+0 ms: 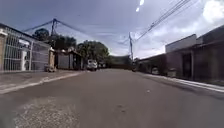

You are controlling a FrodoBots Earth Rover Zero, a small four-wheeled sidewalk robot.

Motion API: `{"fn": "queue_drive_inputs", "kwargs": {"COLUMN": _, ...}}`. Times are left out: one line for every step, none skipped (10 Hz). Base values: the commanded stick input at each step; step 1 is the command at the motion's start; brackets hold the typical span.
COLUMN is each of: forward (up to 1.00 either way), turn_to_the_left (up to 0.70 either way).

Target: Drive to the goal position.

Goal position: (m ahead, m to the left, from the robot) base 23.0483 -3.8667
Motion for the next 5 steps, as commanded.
{"fn": "queue_drive_inputs", "kwargs": {"forward": 0.45, "turn_to_the_left": 0.0}}
{"fn": "queue_drive_inputs", "kwargs": {"forward": 0.45, "turn_to_the_left": 0.0}}
{"fn": "queue_drive_inputs", "kwargs": {"forward": 0.45, "turn_to_the_left": 0.0}}
{"fn": "queue_drive_inputs", "kwargs": {"forward": 0.45, "turn_to_the_left": 0.0}}
{"fn": "queue_drive_inputs", "kwargs": {"forward": 0.45, "turn_to_the_left": 0.0}}
